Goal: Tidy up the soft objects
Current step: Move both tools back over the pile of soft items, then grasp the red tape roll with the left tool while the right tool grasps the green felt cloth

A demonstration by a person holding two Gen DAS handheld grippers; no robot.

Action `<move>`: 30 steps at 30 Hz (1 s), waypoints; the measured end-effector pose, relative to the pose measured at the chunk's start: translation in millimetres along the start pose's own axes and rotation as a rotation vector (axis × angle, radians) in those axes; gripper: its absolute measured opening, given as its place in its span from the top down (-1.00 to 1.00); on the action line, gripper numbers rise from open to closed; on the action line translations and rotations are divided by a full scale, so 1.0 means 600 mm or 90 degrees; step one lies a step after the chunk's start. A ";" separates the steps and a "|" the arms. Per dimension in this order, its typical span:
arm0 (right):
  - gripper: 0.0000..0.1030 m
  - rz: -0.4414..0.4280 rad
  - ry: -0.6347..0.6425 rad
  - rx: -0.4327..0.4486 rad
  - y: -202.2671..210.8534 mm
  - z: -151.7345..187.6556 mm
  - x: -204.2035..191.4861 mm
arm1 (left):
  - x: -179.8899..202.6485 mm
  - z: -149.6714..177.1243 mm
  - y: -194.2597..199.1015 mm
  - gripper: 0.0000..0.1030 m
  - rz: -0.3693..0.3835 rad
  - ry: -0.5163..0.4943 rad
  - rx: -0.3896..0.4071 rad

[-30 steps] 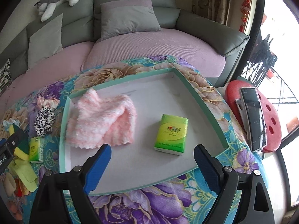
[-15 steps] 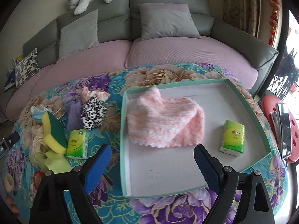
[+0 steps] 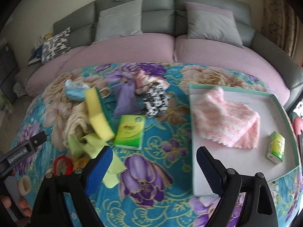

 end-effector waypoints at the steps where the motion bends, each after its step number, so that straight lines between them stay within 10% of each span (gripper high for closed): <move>1: -0.78 -0.007 0.009 -0.003 -0.001 0.004 -0.010 | -0.001 0.004 -0.002 -0.83 0.002 0.001 -0.005; 14: -0.77 -0.034 0.094 -0.038 -0.032 0.061 -0.088 | 0.008 0.072 -0.036 -0.83 0.041 -0.026 -0.099; 30: -0.17 -0.066 0.088 -0.061 -0.065 0.068 -0.103 | 0.029 0.106 -0.069 -0.77 0.043 -0.078 -0.138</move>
Point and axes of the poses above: each gripper's, at about its wrist camera, not at the fingertips, and y roughly against the way its jaws point, x to its right, z to its underside, the point moved 4 cm from there along -y, roughly the way its jaws point, and after that the axes turned 11 degrees about x, right-handed, at the moved point
